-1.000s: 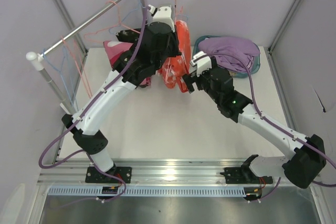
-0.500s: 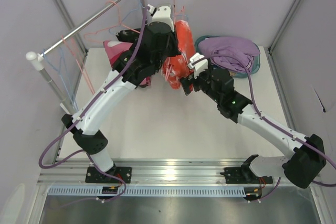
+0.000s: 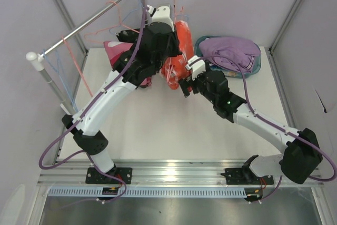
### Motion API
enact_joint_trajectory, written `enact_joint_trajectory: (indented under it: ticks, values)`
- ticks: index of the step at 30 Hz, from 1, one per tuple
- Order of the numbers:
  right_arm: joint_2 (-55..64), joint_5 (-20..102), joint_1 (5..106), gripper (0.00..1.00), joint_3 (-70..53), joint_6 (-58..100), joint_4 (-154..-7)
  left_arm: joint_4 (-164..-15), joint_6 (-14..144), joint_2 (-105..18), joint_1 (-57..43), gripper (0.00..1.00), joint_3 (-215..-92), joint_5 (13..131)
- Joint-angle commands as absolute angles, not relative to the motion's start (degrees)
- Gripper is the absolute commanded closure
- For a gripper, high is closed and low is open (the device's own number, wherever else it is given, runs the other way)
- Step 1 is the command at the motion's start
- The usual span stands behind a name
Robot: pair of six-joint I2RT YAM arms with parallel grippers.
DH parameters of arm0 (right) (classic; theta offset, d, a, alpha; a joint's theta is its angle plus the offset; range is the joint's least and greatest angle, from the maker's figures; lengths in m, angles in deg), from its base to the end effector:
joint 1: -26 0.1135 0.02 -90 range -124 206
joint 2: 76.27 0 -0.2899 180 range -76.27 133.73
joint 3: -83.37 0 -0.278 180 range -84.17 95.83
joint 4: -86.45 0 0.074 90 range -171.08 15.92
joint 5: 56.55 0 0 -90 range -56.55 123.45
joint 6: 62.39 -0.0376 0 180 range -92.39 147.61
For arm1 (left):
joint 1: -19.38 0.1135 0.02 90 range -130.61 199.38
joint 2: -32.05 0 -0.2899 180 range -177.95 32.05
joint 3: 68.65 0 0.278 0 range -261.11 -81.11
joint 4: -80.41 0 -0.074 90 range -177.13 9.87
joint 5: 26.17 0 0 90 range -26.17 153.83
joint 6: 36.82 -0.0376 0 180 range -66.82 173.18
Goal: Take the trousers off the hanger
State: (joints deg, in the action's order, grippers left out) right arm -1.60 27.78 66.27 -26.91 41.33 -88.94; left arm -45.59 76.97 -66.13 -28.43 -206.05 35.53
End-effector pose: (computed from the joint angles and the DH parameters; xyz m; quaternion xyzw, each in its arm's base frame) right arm 0.2543 0.2106 0.3506 -0.3177 0.6940 0.1113 0.6364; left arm 0.2685 -0.2697 0.5489 0.0139 0.7824 -0.1891 0.5932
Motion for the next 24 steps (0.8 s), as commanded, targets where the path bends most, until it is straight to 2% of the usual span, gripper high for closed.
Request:
enact_joint_trajectory:
  ticks: [1,7,13,18,22,24]
  values:
    - [-0.52,27.03,66.61,0.01,-24.31,40.62,-92.68,-53.82,78.22,-62.35,-28.34,1.0,-208.9,34.47]
    - [0.19,23.44,66.61,0.01,-24.23,41.23,-93.47,-54.43,78.23,-61.47,-28.34,1.0,-207.15,34.56]
    - [0.72,20.97,66.61,0.06,-23.53,43.61,-95.32,-54.87,79.45,-60.51,-28.34,1.0,-205.39,35.53]
    - [1.77,21.76,66.61,0.21,-23.0,45.09,-96.37,-55.92,80.6,-58.66,-28.34,1.0,-202.66,36.05]
    - [3.44,18.87,66.43,0.28,-20.45,45.28,-95.15,-56.02,81.56,-57.08,-28.34,1.0,-200.91,36.76]
    - [3.27,18.68,66.34,0.42,-20.36,45.28,-96.63,-55.84,81.74,-56.38,-28.34,1.0,-200.12,36.58]
